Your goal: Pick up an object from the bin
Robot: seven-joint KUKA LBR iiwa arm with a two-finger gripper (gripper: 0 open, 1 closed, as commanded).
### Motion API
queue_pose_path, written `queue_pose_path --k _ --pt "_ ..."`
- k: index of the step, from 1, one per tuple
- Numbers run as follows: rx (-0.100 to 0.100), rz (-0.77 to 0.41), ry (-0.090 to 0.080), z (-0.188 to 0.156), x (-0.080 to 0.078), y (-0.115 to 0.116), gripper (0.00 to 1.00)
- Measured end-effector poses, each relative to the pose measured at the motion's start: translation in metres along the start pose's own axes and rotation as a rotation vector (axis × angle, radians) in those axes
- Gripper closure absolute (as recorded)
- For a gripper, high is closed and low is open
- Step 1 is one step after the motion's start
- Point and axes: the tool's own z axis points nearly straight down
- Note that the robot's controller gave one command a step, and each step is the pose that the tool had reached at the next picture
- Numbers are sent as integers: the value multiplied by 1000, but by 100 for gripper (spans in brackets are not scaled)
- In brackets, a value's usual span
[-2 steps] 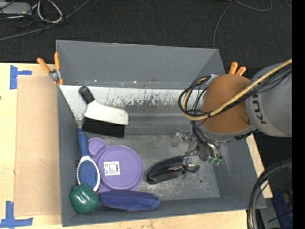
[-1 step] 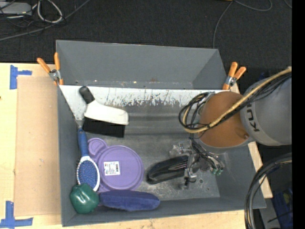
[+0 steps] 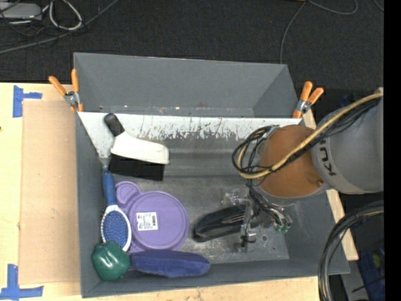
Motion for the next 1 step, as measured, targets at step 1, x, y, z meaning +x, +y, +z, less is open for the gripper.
queue_pose_path --k 1 --pt "0 -1 -1 -6 0 0 0"
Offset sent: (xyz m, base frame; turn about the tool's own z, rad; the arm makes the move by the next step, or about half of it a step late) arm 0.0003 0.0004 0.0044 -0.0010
